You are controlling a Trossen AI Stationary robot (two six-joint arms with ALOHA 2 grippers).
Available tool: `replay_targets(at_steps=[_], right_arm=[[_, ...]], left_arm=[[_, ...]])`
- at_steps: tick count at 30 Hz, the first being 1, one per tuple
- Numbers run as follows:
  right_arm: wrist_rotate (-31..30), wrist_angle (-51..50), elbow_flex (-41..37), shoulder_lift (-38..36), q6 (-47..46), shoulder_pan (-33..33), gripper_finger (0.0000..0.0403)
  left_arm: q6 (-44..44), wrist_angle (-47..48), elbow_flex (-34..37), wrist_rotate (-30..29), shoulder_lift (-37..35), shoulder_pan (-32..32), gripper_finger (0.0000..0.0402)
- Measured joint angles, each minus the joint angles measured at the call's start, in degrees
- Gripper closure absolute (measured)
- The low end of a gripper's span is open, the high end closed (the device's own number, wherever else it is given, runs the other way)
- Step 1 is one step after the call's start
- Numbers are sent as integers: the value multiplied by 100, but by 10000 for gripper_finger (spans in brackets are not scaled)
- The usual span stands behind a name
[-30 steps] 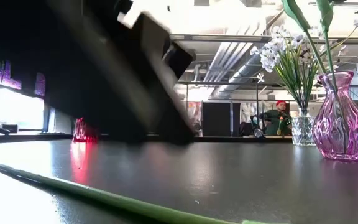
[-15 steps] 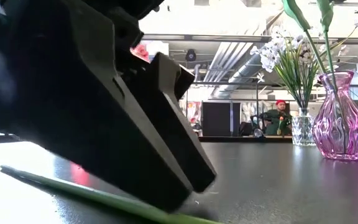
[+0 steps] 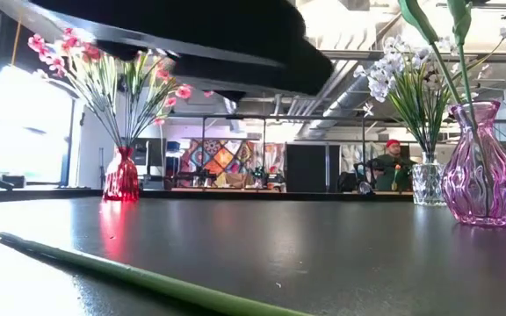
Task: Sort flowers into vase by color
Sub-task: Put the red tulip into the purple flower vase
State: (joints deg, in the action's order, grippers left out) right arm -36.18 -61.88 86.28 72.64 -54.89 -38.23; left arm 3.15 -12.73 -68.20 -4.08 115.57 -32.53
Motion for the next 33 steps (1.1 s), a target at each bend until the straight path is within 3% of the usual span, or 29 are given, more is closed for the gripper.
replay_targets(at_steps=[16, 24, 28, 33], right_arm=[[237, 392, 0, 0, -66, 148, 247], [352, 803, 0, 2, -170, 144, 247], [281, 836, 0, 2, -226, 145, 247], [96, 820, 0, 2, -272, 145, 247]], left_arm=[[187, -182, -15, -292, 809, -319, 300], [920, -132, -31, -580, 1020, -324, 302], [1008, -42, -32, -626, 994, -305, 327], [1354, 168, -39, -425, 980, -216, 391]])
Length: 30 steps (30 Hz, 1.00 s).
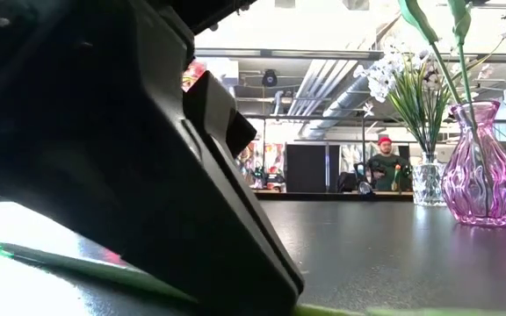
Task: Sort flowers into vase by color
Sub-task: Put the red tulip into the purple flower vase
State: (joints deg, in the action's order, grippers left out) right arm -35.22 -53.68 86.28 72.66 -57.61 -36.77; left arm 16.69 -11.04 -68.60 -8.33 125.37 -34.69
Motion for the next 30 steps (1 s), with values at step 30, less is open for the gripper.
replay_targets(at_steps=[30], right_arm=[[-887, 327, 0, -74, -395, -1346, 247]], left_arm=[[-333, 1063, 57, 373, -1632, 1472, 401]])
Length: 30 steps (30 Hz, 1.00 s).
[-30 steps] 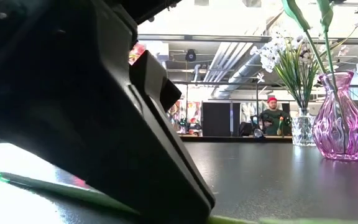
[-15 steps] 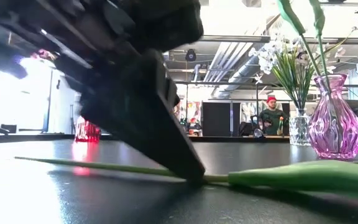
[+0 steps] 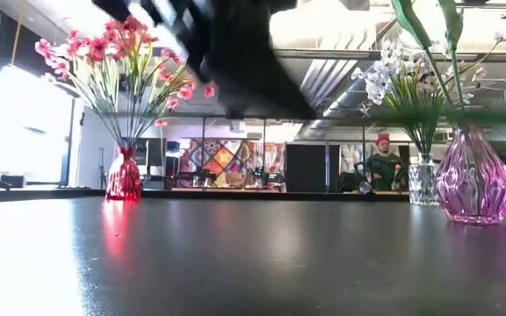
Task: Sort flowers into vase by color
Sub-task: Put the red tulip into the purple flower vase
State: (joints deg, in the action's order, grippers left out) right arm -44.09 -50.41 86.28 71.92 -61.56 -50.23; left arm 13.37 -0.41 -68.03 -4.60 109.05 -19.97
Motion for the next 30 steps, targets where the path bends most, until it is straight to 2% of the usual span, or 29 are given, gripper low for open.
replay_targets(at_steps=[6, 10, 19, 26, 30], right_arm=[[-421, 2, 0, 0, -1, -160, 247], [-751, 263, 0, 0, 76, -169, 247], [-842, 1428, 0, -2, 2014, -151, 247], [-1440, 1492, 0, -4, 2772, -107, 247], [-1297, 1684, 0, -3, 3061, 207, 247]], left_arm=[[-477, -43, -4, 487, -835, 138, 401], [-492, 1, -5, 887, -1452, 122, 401], [-702, 11, -11, 1214, -2718, 107, 401], [-711, -947, -15, 1169, -3274, 329, 401], [-722, -1974, -24, 834, -3316, 437, 401]])
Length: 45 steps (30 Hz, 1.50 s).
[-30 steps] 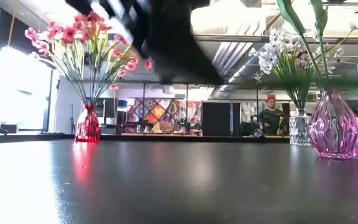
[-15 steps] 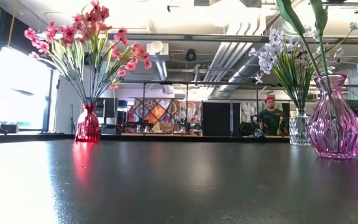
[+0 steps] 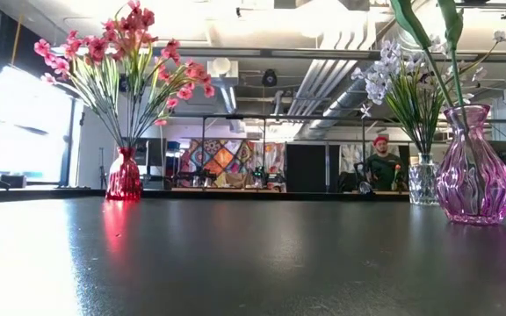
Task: Sort flowers into vase by color
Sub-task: Put the red tulip into the purple flower vase
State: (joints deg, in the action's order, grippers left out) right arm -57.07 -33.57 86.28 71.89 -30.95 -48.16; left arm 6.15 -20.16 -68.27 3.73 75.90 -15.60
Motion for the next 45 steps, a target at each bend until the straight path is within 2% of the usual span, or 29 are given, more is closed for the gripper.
replay_targets(at_steps=[4, 9, 13, 16, 26, 29, 31, 36, 37, 41, 45], right_arm=[[370, 695, 2, 53, 738, 473, 247], [787, 1932, 2, 92, 1983, 1010, 247], [1663, 2644, 2, 92, 2705, 1464, 247], [2349, 2830, 2, 123, 2826, 1846, 247], [3574, 3108, 2, 370, 2834, 2598, 247], [3661, 3159, 2, 422, 2819, 2656, 252], [3652, 3165, 2, 422, 2808, 2657, 270], [3574, 3043, 2, 420, 2926, 2634, 378], [3560, 2951, 2, 414, 2974, 2613, 389], [3416, 2301, 10, 388, 2687, 2555, 392], [3378, 795, 334, 372, 1982, 2391, 397]], left_arm=[[-145, -707, 0, -473, 52, 135, 401], [-222, -1168, 0, -595, 200, 373, 401], [12, -1676, 0, -605, 448, 485, 401], [193, -2025, 2, -597, 656, 517, 401], [357, -2354, 2, -598, 1044, 521, 401], [374, -2299, 3, -602, 1104, 523, 401], [374, -2314, 4, -614, 1144, 541, 401], [377, -2149, 2, -634, 1147, 557, 401], [361, -2049, 2, -641, 1147, 559, 401], [194, -1478, 2, -642, 1147, 564, 393], [269, -628, 2, -723, 1147, 571, 375]])
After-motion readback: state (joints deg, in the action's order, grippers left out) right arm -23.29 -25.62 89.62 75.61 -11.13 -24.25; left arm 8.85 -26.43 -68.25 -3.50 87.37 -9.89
